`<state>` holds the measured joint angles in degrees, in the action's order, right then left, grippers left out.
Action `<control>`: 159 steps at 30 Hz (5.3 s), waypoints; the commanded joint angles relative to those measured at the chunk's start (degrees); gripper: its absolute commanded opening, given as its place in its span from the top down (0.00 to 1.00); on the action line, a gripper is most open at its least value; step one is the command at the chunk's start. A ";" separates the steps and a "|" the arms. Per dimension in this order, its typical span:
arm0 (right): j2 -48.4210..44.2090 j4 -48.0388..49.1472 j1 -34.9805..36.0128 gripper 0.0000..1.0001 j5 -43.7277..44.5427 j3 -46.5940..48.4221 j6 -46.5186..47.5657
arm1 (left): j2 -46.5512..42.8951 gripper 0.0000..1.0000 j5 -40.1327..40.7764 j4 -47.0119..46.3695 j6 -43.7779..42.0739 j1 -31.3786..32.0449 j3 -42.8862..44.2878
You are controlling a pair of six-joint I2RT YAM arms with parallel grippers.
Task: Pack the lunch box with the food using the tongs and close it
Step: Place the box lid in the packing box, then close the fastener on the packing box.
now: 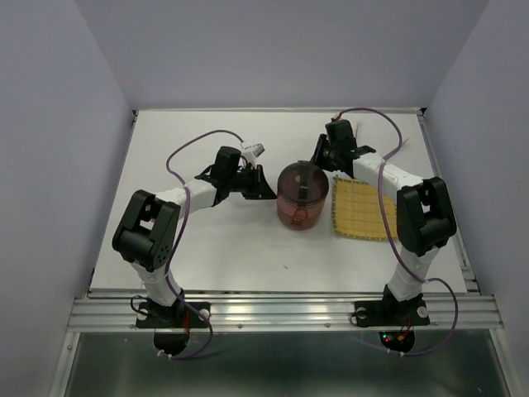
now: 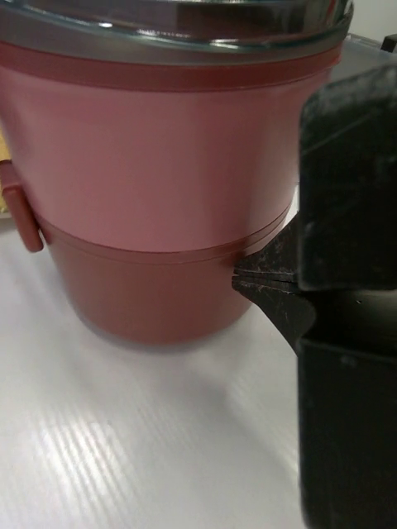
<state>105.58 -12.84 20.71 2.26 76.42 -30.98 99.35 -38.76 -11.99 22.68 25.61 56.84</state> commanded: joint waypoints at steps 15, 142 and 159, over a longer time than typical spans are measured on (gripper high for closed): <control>-20.94 -28.80 5.02 0.30 12.66 16.91 5.58 | -11.54 1.00 10.80 6.54 1.67 -3.63 -0.68; -47.58 -15.47 25.35 0.99 -5.60 -23.16 -6.72 | -1.97 1.00 -9.13 3.65 3.34 11.13 24.20; -43.80 -10.19 25.35 0.99 1.25 -25.71 -9.01 | 2.25 1.00 -8.79 6.45 1.40 11.13 19.45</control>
<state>60.82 -26.68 45.80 1.39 50.57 -39.48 101.36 -48.27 -8.64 26.37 36.67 79.05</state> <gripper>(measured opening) 0.014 0.023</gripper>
